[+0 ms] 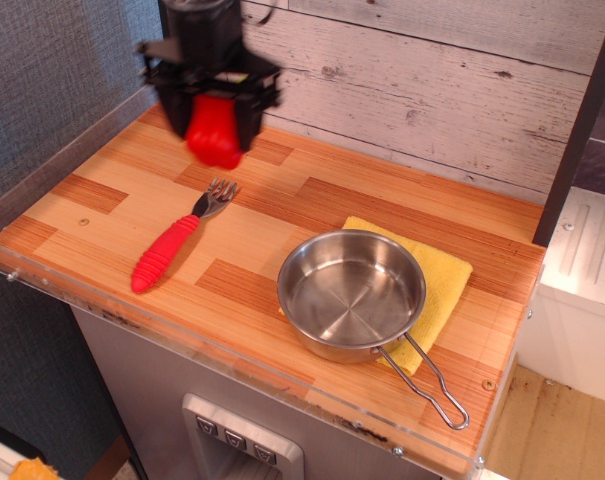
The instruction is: Move the red bell pepper out of the pot onto the back left of the counter.
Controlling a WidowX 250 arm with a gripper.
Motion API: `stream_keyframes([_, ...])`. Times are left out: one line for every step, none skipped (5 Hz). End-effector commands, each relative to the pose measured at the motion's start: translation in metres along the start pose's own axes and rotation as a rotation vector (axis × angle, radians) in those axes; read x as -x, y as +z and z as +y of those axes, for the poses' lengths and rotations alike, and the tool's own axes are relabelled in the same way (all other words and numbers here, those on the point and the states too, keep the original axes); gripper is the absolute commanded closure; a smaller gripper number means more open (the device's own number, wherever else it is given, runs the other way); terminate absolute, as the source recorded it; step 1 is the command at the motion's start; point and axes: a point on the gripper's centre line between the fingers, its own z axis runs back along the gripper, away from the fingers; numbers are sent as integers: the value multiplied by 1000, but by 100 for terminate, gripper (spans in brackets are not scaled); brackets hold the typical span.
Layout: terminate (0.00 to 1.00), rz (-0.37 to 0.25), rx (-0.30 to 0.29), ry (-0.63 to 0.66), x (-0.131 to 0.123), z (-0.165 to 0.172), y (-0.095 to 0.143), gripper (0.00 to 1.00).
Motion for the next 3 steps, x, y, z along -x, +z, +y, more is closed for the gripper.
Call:
stream_keyframes([0, 22, -46, 41, -34, 33, -23, 100])
stream_keyframes([0, 30, -59, 42, -46, 37, -26, 100])
stream_keyframes([0, 40, -91, 33, -58, 48, -29, 100])
